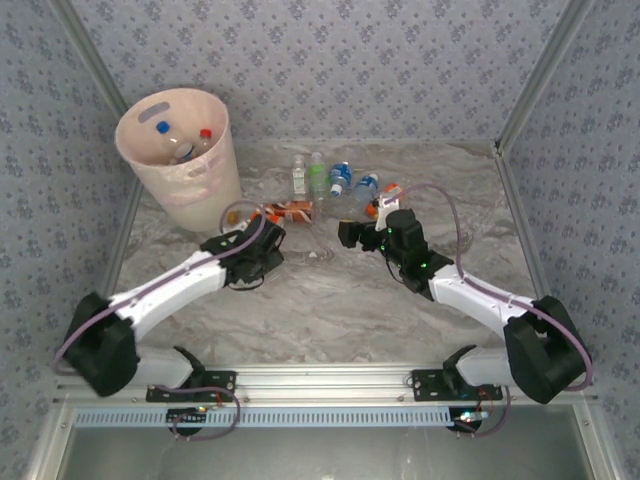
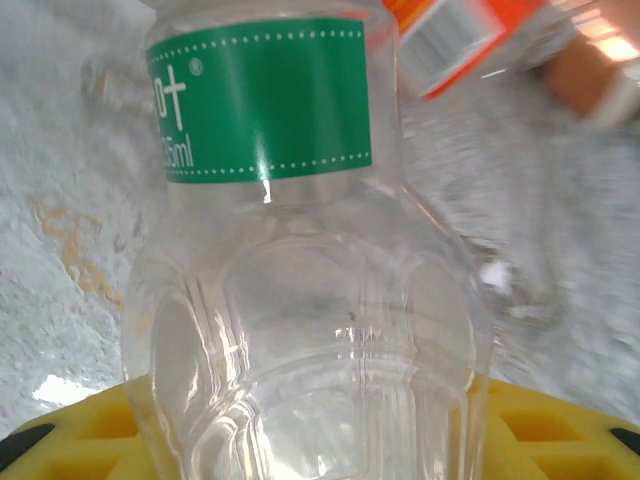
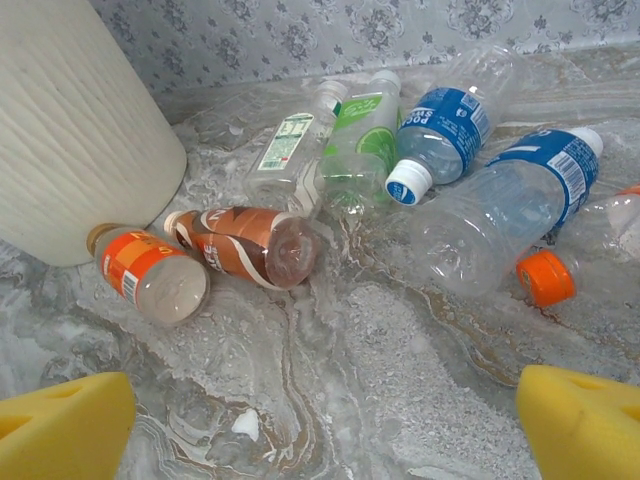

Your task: Put the plastic bottles in the bin

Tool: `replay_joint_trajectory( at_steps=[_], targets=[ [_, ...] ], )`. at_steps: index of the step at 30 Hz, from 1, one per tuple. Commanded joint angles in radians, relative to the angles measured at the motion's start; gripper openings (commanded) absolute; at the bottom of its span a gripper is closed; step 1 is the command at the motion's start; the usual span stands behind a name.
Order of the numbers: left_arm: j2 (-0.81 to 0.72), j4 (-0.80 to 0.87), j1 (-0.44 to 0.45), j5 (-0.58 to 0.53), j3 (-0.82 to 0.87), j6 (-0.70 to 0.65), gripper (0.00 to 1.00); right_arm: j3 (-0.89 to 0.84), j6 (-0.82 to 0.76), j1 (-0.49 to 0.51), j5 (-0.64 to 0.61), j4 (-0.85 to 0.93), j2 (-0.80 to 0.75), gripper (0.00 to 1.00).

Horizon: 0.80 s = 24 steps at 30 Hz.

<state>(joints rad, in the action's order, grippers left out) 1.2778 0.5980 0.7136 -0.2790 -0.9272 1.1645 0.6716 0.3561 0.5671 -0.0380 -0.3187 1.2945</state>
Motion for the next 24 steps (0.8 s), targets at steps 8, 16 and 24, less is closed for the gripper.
replay_joint_trajectory(
  at_steps=[8, 16, 24],
  targets=[
    [-0.059, -0.070, -0.006, -0.159, -0.351, -0.590, 0.44, 0.058, 0.018, -0.005, 0.015, -0.028, 0.061, 1.00],
    [0.062, -0.221, -0.189, -0.116, -0.544, -0.757, 0.47, 0.081, 0.029, 0.002, 0.024, -0.015, 0.066, 1.00],
    [0.238, -0.088, -0.482, 0.027, -0.881, -0.922, 0.48, 0.070, 0.029, 0.005, 0.004, 0.027, 0.025, 1.00]
  ],
)
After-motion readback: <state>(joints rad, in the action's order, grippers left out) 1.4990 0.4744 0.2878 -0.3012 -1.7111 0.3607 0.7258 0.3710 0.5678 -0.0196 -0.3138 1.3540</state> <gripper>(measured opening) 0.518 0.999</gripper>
